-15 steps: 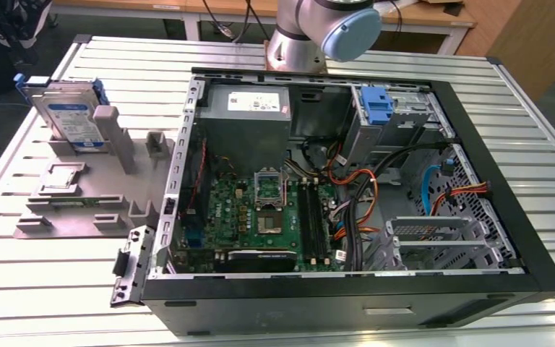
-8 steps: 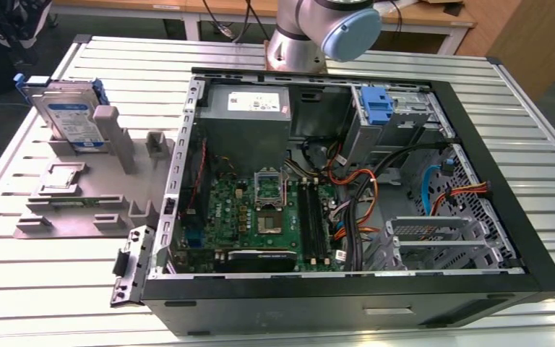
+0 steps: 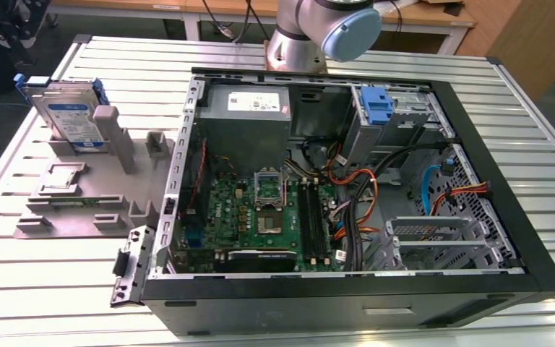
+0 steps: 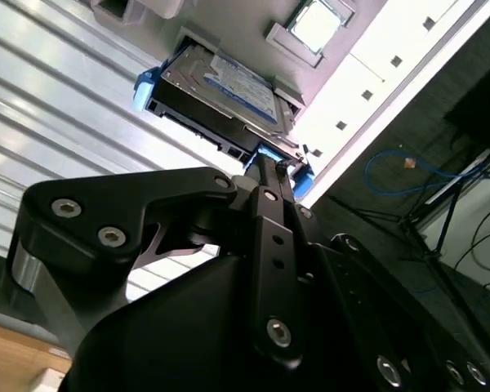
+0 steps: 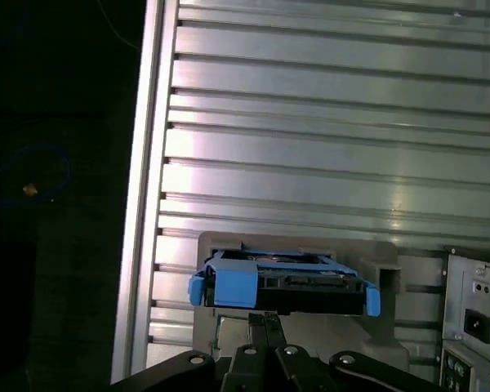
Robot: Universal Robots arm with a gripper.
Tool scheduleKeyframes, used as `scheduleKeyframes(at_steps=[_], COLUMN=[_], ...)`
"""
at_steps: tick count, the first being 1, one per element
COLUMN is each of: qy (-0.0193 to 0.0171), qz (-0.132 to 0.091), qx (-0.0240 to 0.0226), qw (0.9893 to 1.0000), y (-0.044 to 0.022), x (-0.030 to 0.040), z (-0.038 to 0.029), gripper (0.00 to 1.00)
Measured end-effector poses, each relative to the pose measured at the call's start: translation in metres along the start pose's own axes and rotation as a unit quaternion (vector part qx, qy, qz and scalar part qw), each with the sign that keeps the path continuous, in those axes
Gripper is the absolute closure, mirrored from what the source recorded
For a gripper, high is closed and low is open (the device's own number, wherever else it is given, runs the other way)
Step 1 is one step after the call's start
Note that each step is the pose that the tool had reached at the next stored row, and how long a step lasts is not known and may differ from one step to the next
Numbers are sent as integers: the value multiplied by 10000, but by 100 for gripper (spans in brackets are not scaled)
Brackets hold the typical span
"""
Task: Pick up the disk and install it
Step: 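Pick up the disk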
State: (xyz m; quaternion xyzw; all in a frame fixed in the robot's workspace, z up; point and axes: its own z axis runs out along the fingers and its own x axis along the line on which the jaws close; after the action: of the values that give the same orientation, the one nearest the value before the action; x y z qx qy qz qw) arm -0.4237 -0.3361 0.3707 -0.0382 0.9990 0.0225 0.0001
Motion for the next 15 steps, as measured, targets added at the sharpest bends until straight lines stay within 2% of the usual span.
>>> scheduleKeyframes(at_steps=[3, 8, 11, 15], qy=[12, 29, 41, 57], qz=[-272, -649, -907, -1257], qx=[0, -1, -2, -2], qw=[9996, 9979, 9959, 9921], y=[0, 0, 0, 0], x=[0, 0, 0, 0], z=[1, 2, 2, 3], gripper=[90, 90, 90, 90])
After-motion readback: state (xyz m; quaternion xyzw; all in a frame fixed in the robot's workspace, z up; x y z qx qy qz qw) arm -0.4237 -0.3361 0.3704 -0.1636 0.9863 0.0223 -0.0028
